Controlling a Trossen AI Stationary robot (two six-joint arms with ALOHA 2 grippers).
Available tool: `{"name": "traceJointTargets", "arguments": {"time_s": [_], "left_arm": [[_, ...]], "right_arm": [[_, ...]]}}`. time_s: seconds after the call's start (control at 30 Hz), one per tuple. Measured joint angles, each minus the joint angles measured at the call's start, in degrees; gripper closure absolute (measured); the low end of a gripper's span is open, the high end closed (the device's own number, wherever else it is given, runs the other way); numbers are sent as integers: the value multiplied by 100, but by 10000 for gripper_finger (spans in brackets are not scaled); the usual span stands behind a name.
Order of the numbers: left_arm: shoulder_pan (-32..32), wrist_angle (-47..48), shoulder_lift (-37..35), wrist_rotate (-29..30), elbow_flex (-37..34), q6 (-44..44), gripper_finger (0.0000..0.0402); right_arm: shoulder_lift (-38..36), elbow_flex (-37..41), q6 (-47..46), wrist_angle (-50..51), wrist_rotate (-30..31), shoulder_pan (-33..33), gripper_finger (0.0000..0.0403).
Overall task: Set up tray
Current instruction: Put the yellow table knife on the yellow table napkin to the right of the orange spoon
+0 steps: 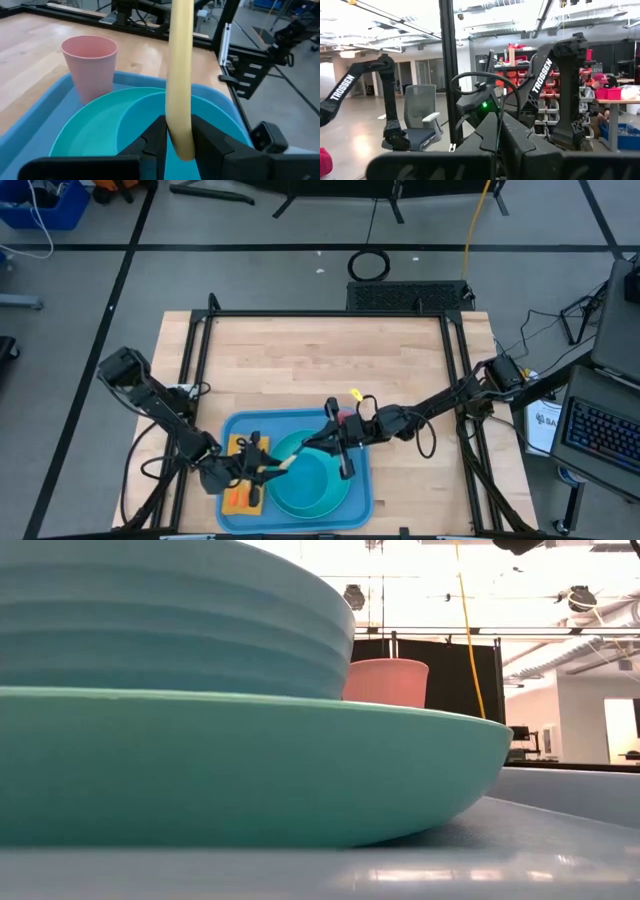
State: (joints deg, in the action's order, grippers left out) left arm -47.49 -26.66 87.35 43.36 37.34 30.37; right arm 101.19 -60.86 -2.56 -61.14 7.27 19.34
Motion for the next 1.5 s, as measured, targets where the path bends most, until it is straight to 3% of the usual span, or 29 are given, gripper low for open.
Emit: {"name": "traceJointTargets", "arguments": {"time_s": [0.93, 1.1, 1.5], "left_arm": [[-155, 240, -168, -1409, 7, 1073, 319], [-219, 314, -144, -2042, -4, 1173, 320], [-663, 254, -146, -1550, 0, 1007, 321]], "right_arm": [[11, 7, 443, -195, -22, 1, 402], [-37, -21, 578, -676, 189, -58, 402], [-52, -4, 252, -397, -1, -25, 402]]}}
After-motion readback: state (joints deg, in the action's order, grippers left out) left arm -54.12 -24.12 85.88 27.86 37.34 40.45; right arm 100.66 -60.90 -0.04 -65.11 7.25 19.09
